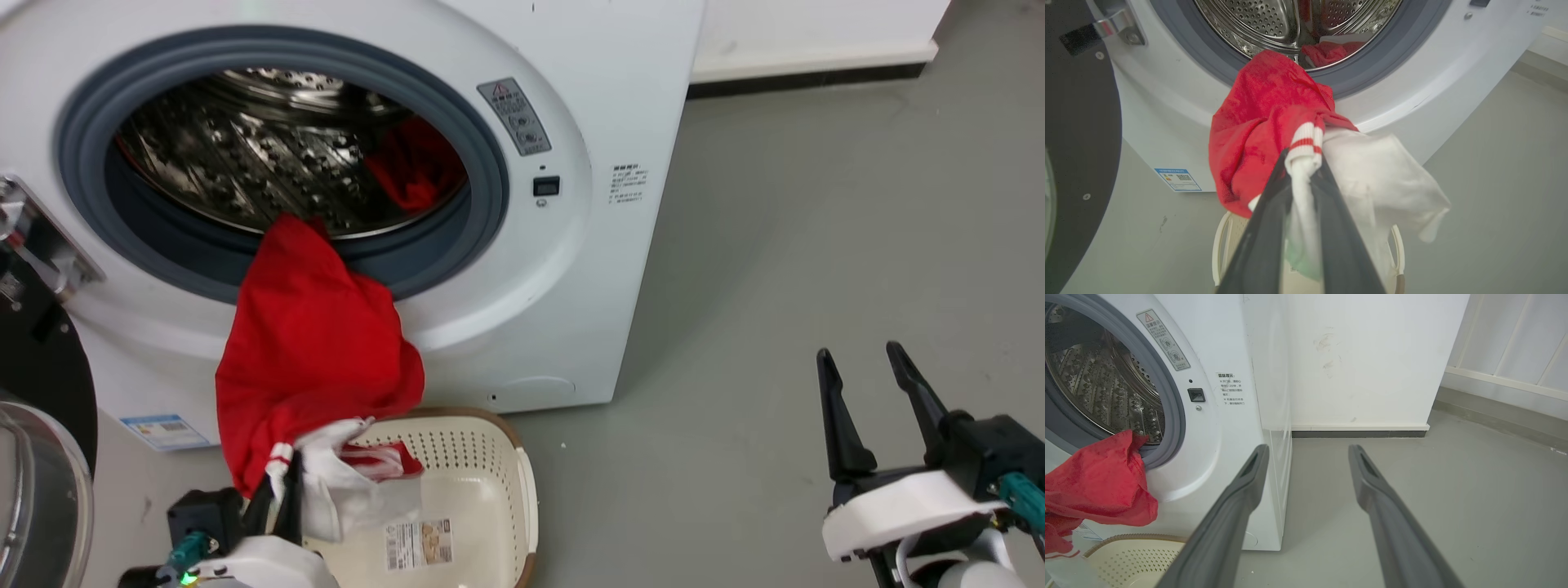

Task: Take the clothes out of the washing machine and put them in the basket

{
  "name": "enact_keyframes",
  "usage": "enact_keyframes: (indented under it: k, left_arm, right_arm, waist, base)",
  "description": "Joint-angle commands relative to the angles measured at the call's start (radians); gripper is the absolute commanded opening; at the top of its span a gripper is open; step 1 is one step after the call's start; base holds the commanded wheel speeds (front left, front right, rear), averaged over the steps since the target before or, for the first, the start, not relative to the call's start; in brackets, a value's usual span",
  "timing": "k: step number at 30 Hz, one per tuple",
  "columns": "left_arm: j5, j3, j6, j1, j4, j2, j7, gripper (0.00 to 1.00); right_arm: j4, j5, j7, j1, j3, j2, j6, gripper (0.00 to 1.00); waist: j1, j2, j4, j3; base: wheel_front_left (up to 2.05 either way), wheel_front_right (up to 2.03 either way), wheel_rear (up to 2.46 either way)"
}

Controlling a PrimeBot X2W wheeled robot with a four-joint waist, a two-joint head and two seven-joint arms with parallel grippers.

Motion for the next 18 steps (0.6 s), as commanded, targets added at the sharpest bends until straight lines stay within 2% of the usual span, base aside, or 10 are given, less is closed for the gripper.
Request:
enact_keyframes:
  k: [1, 9, 18]
  left_arm:
    - [-0.005, -0.010, -0.010, -0.014, 0.048, -0.007, -0.010, 0.00]
    - [-0.021, -0.026, -0.043, -0.157, 0.287, -0.032, -0.061, 0.00]
    - [-0.032, -0.045, -0.077, -0.301, 0.567, -0.043, -0.067, 0.00]
  right_arm:
    - [-0.009, 0.001, -0.002, -0.031, 0.009, 0.000, -0.001, 1.00]
    - [-0.006, 0.013, -0.022, -0.103, 0.030, 0.000, -0.001, 1.00]
    - [0.016, 0.035, -0.054, -0.164, 0.042, 0.000, -0.001, 1.00]
  waist:
    - [0.0001, 0.0000, -0.010, 0.048]
    - [0.0001, 0.0000, -0.055, 0.193]
    - [0.0001, 0.0000, -0.111, 0.330]
  base:
    - [0.00, 0.00, 0.00]
    - [0.00, 0.00, 0.00]
    - [0.00, 0.00, 0.00]
